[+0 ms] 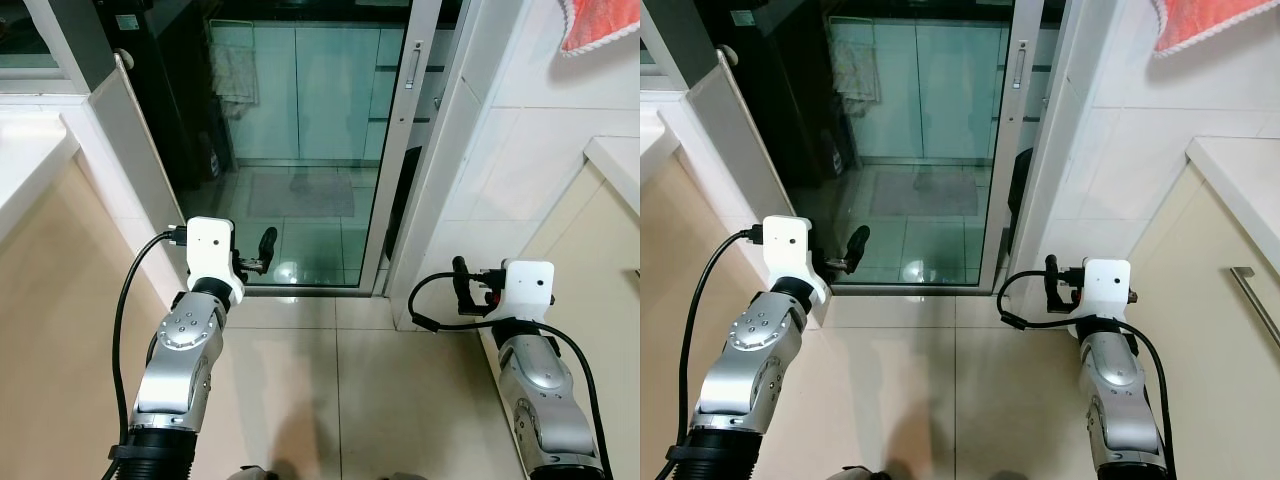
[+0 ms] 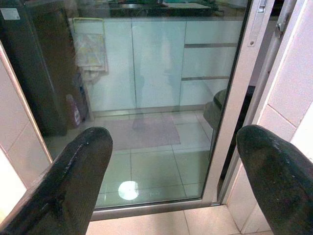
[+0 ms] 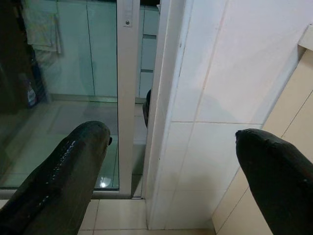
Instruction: Restocking fridge
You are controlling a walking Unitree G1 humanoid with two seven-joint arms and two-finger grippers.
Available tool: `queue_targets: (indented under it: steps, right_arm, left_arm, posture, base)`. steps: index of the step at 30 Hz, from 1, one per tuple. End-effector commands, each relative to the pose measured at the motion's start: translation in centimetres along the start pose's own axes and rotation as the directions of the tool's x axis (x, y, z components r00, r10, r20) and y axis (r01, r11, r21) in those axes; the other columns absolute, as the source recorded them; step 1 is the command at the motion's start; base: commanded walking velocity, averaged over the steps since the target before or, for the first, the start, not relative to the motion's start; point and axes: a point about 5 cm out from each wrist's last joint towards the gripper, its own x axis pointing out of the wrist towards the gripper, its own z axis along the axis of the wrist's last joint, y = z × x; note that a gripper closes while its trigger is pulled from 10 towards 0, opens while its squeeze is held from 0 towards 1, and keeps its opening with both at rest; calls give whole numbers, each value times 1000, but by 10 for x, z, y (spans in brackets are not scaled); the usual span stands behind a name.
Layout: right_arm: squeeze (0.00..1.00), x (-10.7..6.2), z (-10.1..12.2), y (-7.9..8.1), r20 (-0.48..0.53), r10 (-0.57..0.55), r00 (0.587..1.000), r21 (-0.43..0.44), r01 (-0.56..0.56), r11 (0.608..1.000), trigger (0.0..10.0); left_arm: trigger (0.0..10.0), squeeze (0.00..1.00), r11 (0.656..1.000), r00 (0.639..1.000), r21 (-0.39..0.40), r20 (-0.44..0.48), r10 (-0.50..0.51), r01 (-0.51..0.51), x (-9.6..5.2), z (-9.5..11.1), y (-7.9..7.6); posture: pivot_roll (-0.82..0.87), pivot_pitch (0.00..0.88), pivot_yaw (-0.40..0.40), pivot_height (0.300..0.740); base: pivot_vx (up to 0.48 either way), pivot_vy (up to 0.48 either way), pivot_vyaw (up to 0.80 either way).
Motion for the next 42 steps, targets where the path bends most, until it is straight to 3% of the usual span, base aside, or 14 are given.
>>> queue_targets:
  steps: [1,21,25,31,35,37,40,41,42]
  right_arm:
    - [0,34,10,42,-61,92,994,172,-81,982,10000]
    - [0,34,9,45,-65,99,993,170,-87,982,10000]
    - [0,32,-1,48,-67,120,991,105,-112,988,10000]
    - [0,14,-6,32,-81,116,990,51,-112,992,10000]
    - [0,12,-6,29,-78,106,991,39,-103,994,10000]
    - [0,5,-2,26,-48,90,995,10,-90,996,10000]
    - [0,-19,10,14,23,79,997,-73,-77,994,10000]
    - [1000,-19,12,11,40,69,997,-28,-68,997,10000]
    - [1000,-19,12,11,40,69,997,-28,-68,997,10000]
  left_arm:
    - [10000,0,993,981,-109,-192,18,-39,28,-19,12]
    - [10000,0,992,982,-121,-189,22,-45,30,-17,14]
    - [10000,0,996,994,-83,-104,-27,18,28,-14,6]
    - [10000,0,999,994,-13,-94,-47,46,8,-11,17]
    - [10000,0,999,994,-8,-101,-45,45,6,-12,18]
    - [10000,0,999,996,-20,-84,-40,39,-2,-10,22]
    - [10000,0,1000,1000,3,-10,-21,21,-33,1,39]
    - [10000,1000,1000,1000,-4,22,-9,9,-33,3,40]
    - [10000,1000,1000,1000,-4,22,-9,9,-33,3,40]
  posture:
    - [-14,0,54,740]
    - [-23,0,53,740]
    - [-84,0,53,740]
    - [-89,0,44,740]
    - [-89,0,45,740]
    - [-92,0,46,740]
    - [-94,0,35,740]
    - [-95,0,31,740]
    - [-95,0,31,740]
  base:
    - [0,0,0]
    - [0,0,0]
    - [0,0,0]
    - [0,0,0]
    - [0,0,0]
    - [0,0,0]
    - [0,0,0]
    - [0,0,0]
    - [0,0,0]
